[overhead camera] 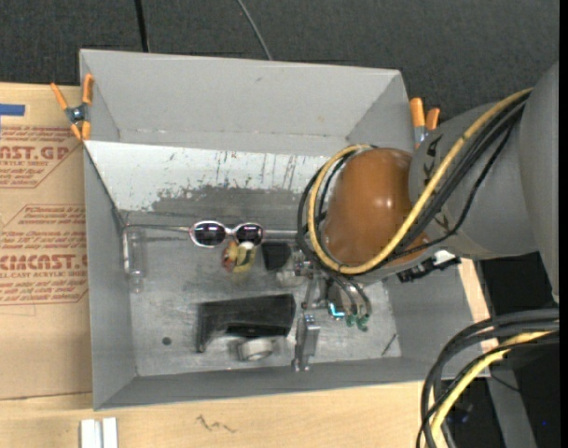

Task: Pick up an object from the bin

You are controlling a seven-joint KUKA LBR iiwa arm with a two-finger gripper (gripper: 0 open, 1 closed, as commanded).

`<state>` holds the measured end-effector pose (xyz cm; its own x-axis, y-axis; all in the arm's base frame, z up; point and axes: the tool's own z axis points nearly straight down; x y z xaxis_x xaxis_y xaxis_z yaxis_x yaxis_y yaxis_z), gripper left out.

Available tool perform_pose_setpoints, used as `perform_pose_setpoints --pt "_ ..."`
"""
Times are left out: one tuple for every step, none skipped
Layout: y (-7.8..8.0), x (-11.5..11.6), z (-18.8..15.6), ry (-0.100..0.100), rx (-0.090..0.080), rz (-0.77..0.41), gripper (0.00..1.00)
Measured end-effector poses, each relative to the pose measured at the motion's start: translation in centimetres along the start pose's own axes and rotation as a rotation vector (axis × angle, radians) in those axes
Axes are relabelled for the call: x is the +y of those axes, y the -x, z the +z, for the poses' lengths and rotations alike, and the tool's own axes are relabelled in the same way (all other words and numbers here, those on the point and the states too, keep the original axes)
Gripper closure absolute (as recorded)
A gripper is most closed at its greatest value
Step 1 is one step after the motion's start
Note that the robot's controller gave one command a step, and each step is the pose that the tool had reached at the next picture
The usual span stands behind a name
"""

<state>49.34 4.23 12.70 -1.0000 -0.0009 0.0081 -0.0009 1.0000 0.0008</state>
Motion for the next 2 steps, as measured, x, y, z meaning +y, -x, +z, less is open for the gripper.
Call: perform_pose_setpoints --pt "0.2 0.0 -0.4 0.0 -0.008 0.001 0.0" --pt "0.8 1.7 5.4 0.003 -0.023 0.041 1.0"
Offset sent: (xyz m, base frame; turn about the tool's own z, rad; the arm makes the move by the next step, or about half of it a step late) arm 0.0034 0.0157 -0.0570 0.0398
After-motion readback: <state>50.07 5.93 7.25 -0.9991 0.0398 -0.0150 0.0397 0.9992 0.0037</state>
